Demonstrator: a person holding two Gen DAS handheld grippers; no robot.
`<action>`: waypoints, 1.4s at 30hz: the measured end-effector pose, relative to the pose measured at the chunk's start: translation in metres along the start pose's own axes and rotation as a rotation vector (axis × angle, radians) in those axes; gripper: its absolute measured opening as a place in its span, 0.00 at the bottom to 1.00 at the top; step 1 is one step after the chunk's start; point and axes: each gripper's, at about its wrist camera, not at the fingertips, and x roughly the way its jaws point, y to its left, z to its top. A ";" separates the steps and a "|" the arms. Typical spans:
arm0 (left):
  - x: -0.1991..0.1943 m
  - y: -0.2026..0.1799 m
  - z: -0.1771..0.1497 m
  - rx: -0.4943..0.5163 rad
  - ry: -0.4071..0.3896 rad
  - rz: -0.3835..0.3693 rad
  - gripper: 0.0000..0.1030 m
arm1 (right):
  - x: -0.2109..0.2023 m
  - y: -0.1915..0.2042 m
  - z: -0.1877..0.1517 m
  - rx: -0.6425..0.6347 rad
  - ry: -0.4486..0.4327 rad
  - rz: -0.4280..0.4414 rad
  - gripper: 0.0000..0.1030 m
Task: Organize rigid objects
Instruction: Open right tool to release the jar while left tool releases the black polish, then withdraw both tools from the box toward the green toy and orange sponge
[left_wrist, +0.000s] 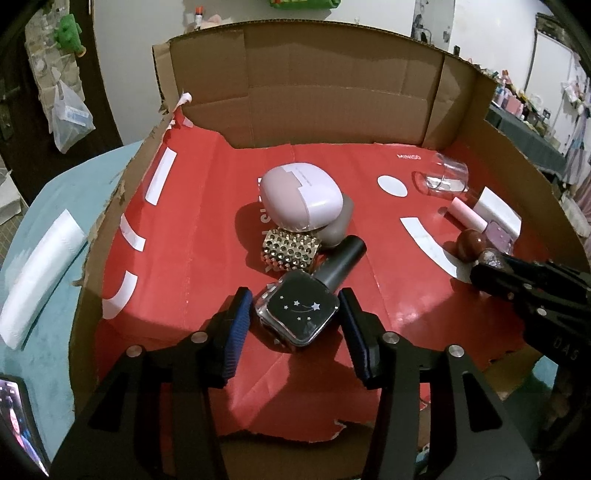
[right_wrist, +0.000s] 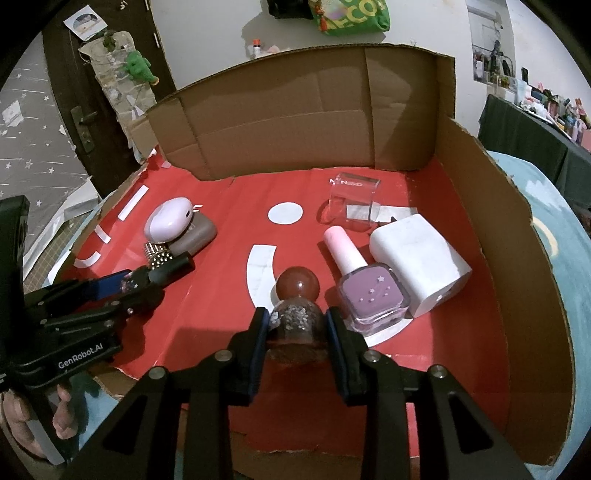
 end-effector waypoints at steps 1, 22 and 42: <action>-0.001 0.000 0.000 0.001 -0.001 0.000 0.51 | 0.000 0.000 0.000 0.000 -0.001 0.000 0.36; -0.032 -0.011 -0.009 0.046 -0.054 0.000 0.89 | -0.034 0.009 -0.013 -0.013 -0.061 0.036 0.68; -0.068 -0.018 -0.027 0.058 -0.098 -0.022 0.96 | -0.075 0.015 -0.030 -0.014 -0.161 0.090 0.98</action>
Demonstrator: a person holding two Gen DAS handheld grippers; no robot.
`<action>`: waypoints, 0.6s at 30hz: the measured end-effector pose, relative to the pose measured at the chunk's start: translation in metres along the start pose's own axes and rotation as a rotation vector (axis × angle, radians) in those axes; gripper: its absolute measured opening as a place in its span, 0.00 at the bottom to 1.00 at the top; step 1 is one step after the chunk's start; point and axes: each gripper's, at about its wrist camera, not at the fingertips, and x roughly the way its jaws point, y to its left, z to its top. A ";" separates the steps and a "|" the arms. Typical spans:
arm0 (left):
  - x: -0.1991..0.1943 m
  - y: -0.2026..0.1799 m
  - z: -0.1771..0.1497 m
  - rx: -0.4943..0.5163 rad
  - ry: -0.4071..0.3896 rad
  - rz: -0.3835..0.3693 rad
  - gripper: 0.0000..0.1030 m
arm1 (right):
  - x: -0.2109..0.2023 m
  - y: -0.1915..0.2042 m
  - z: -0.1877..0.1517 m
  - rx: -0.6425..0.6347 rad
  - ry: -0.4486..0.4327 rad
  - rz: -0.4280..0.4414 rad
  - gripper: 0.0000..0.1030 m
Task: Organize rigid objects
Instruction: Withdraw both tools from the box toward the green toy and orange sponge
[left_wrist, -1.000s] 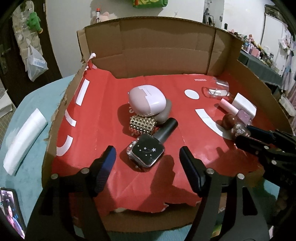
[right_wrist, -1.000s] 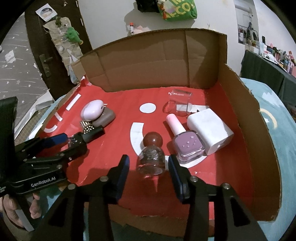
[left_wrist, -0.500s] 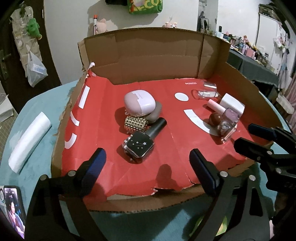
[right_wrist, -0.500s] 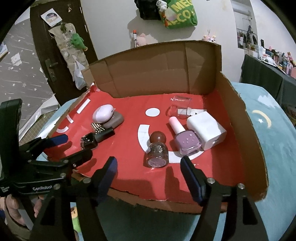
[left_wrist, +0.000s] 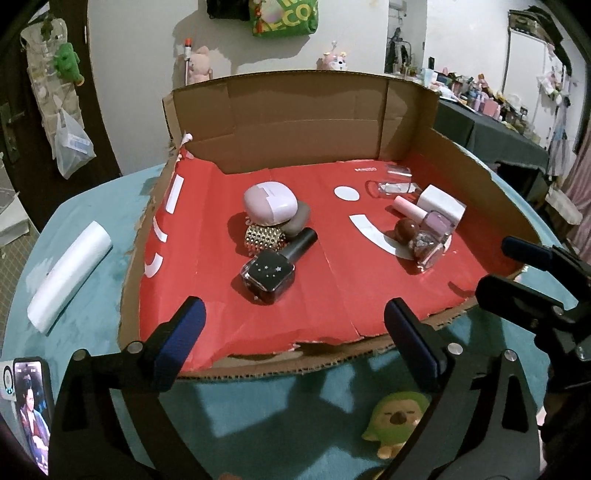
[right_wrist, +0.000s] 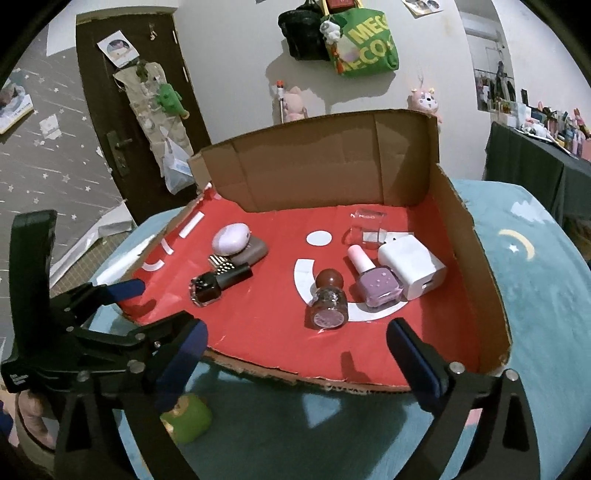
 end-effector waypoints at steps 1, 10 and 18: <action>-0.003 0.000 -0.001 -0.004 -0.004 -0.006 0.96 | -0.002 0.000 -0.001 0.001 -0.003 0.004 0.99; -0.022 -0.002 -0.012 0.001 -0.027 -0.001 0.96 | -0.018 0.006 -0.009 -0.005 -0.028 0.018 1.00; -0.036 -0.005 -0.027 -0.002 -0.022 -0.033 0.96 | -0.026 0.007 -0.016 -0.001 -0.030 0.024 1.00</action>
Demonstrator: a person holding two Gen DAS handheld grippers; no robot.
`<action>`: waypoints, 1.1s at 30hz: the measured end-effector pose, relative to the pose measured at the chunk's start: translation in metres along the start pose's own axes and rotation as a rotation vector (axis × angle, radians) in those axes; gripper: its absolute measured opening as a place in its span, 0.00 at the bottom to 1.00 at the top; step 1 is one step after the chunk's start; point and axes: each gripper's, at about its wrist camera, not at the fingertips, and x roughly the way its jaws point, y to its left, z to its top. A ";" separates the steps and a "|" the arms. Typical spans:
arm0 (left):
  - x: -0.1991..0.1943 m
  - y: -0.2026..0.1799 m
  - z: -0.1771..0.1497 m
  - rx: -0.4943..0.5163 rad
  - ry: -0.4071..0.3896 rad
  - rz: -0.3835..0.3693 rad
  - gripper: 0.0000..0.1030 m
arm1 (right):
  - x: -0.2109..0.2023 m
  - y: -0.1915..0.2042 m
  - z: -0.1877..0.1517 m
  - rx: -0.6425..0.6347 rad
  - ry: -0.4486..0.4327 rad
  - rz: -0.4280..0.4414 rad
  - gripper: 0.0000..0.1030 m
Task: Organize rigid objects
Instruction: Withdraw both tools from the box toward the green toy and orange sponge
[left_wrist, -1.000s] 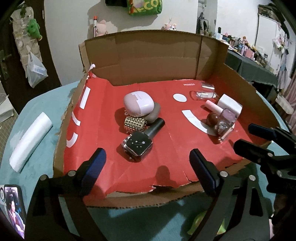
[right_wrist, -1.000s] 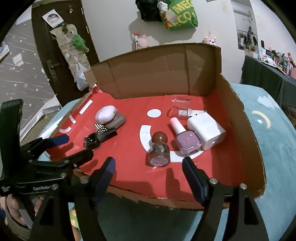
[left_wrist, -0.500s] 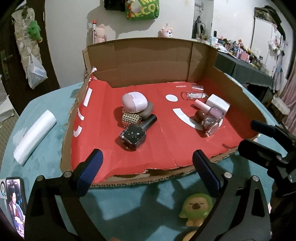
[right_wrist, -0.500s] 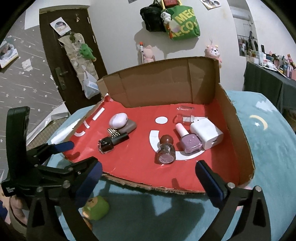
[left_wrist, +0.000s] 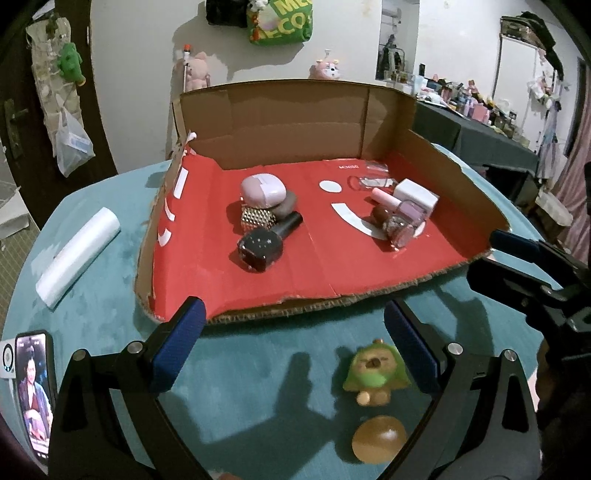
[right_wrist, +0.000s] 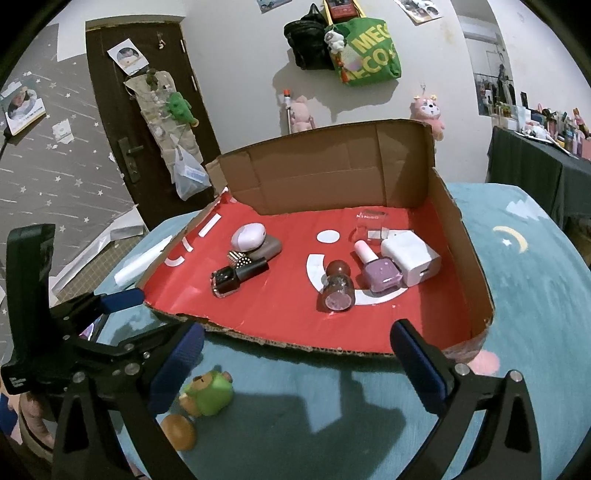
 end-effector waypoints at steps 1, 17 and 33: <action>-0.001 -0.001 -0.002 0.001 0.002 -0.003 0.96 | 0.000 0.000 -0.001 0.000 0.002 -0.001 1.00; -0.003 -0.008 -0.040 0.013 0.071 -0.035 0.96 | -0.001 -0.001 -0.026 0.027 0.060 0.008 1.00; 0.006 -0.016 -0.069 0.005 0.147 -0.109 0.96 | 0.004 0.002 -0.037 0.030 0.095 0.016 1.00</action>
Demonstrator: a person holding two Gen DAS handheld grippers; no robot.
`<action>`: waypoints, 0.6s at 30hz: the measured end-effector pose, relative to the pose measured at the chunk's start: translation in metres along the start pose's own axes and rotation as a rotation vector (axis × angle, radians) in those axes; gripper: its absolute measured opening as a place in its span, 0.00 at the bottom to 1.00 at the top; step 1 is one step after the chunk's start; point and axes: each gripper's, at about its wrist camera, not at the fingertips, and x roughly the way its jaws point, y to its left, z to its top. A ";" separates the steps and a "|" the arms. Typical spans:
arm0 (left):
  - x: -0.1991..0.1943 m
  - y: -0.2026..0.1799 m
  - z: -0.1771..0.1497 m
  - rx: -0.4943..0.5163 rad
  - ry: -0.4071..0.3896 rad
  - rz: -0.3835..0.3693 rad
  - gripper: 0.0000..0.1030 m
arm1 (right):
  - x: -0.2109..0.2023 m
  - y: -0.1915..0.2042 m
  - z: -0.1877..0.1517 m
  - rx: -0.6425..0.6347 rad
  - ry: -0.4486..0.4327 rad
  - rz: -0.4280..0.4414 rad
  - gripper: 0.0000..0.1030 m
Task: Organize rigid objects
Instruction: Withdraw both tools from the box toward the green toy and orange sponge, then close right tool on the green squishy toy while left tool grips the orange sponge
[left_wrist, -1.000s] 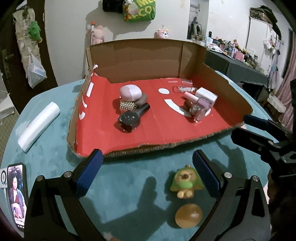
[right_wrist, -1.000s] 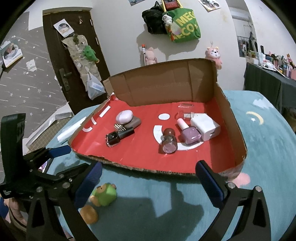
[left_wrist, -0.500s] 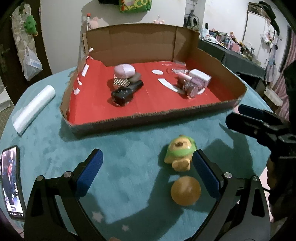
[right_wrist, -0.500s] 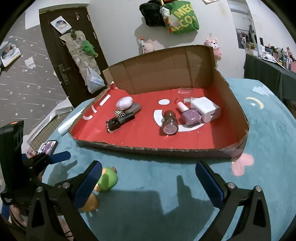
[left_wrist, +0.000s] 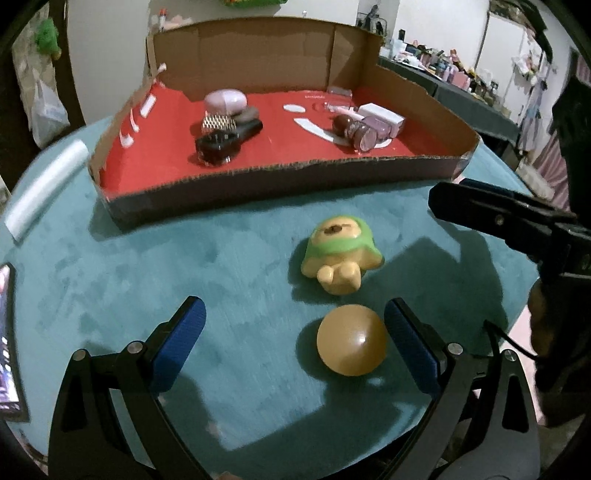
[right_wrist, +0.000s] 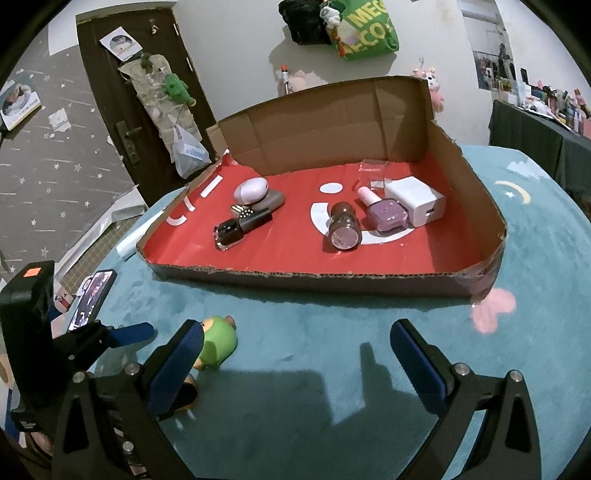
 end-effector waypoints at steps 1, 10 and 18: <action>0.001 0.002 -0.001 -0.012 0.002 -0.011 0.96 | 0.001 0.000 -0.001 0.000 0.003 0.002 1.00; -0.001 0.001 -0.011 0.016 -0.032 0.028 0.97 | 0.011 0.010 -0.007 -0.020 0.037 0.022 1.00; -0.002 0.025 -0.013 0.000 -0.042 0.108 0.95 | 0.020 0.029 -0.008 -0.073 0.051 0.043 1.00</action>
